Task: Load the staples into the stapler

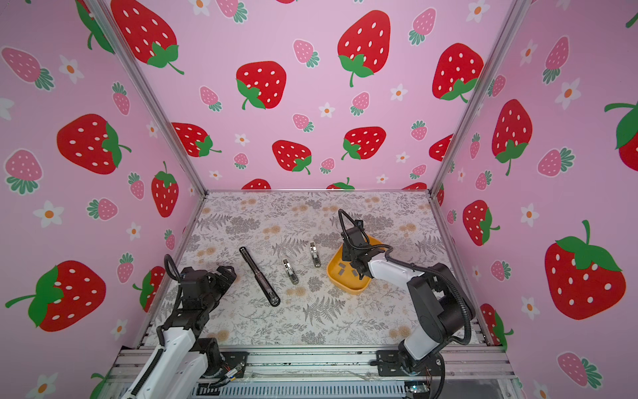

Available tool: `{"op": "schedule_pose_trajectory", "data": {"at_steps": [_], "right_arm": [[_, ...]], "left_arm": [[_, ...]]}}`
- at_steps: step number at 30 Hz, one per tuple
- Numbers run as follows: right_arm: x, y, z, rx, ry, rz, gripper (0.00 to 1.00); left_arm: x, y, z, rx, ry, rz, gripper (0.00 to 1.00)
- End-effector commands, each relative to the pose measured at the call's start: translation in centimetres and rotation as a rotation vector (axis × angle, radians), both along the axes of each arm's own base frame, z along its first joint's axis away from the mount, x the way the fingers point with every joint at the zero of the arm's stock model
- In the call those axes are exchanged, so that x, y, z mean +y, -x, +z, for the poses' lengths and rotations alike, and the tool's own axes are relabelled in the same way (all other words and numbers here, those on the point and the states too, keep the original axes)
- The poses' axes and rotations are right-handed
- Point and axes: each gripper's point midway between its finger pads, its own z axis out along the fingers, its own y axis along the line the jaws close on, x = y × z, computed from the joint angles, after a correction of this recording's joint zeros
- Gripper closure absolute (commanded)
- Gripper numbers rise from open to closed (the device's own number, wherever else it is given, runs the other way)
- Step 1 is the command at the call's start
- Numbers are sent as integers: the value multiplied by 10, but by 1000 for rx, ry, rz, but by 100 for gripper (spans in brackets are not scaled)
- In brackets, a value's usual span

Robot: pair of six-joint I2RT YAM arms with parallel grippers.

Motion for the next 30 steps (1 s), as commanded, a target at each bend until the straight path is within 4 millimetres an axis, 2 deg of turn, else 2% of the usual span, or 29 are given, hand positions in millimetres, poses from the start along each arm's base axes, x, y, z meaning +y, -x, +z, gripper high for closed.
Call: {"op": "schedule_pose_trajectory", "data": {"at_steps": [1,3,7,9,10,13,14,18,30], "right_arm": [[-1,5,25,-37,-34,28,63],[-5,11,22,-23,-23,29,57],[-13,15,8,13,19,6,56],[-6,15,3,26,-15,44,58],[-5,14,1,36,-40,50,63],[-15,11,-14,91,-15,-6,97],[-16,9,-17,102,6,-8,100],[-5,10,-18,93,-14,63,100],[-14,7,-2,53,1,32,97]], "left_arm": [[0,-9,24,-45,-19,-20,1],[3,-7,23,-21,-43,-18,1],[5,-5,20,-16,-58,-11,1],[6,-5,18,-13,-57,-3,1],[6,-5,18,-11,-57,-4,1],[5,-5,19,-12,-57,-9,1],[6,-6,19,-12,-55,-8,1],[5,-6,19,-12,-57,-11,1],[4,-6,17,-10,-50,-14,1]]}}
